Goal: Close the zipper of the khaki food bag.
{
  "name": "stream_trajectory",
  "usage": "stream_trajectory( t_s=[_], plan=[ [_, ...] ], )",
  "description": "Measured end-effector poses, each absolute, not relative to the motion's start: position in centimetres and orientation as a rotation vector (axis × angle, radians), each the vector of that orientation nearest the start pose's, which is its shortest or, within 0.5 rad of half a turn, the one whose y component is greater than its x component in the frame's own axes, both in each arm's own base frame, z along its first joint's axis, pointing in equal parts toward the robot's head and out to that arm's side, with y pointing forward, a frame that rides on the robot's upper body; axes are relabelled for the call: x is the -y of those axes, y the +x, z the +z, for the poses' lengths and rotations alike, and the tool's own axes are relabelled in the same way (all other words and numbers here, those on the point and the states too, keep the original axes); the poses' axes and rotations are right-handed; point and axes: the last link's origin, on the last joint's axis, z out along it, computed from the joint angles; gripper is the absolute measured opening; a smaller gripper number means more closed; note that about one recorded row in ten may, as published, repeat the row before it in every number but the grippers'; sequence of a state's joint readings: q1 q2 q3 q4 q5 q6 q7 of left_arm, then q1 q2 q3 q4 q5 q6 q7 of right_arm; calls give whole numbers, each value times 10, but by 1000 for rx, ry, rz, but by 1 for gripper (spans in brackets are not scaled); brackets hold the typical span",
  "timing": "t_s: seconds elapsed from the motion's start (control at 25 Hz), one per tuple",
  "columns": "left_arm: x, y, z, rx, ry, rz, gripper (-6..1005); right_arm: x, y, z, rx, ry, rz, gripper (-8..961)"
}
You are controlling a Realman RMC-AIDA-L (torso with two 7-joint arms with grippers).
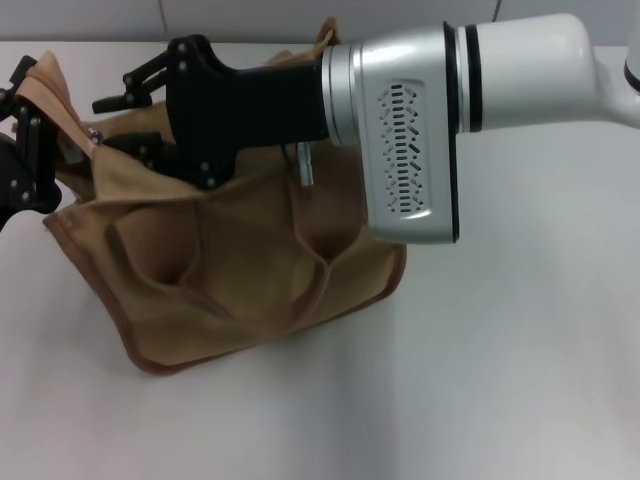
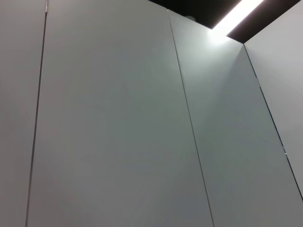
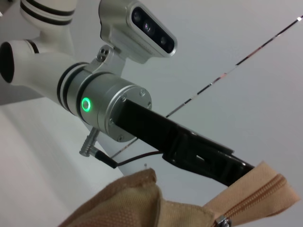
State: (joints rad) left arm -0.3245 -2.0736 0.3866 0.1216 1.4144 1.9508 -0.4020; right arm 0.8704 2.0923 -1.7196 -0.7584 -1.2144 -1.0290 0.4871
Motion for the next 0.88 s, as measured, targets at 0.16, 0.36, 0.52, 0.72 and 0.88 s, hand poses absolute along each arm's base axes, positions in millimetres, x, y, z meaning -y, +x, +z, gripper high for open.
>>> stream_trajectory(
  t_s=[0.16,0.36,0.52,0.72,0.88],
  plan=[
    [-239,-292,31,42,-1767,-1245,20,-364,31,-104,1200,-2497,677,267],
    [-239,-291,32,41,-1767,-1249,21,-366,26,-105,1135,-2528,683,268],
    [-238,-291,32,39,-1768,-1252,21,-366,24,-111,1121,-2536,668,261],
    [-238,-291,32,39,-1768,-1253,21,-363,25,-115,1137,-2546,659,243],
    [-238,-291,32,40,-1760,-1252,20,-362,23,-115,1140,-2535,679,229]
  ],
)
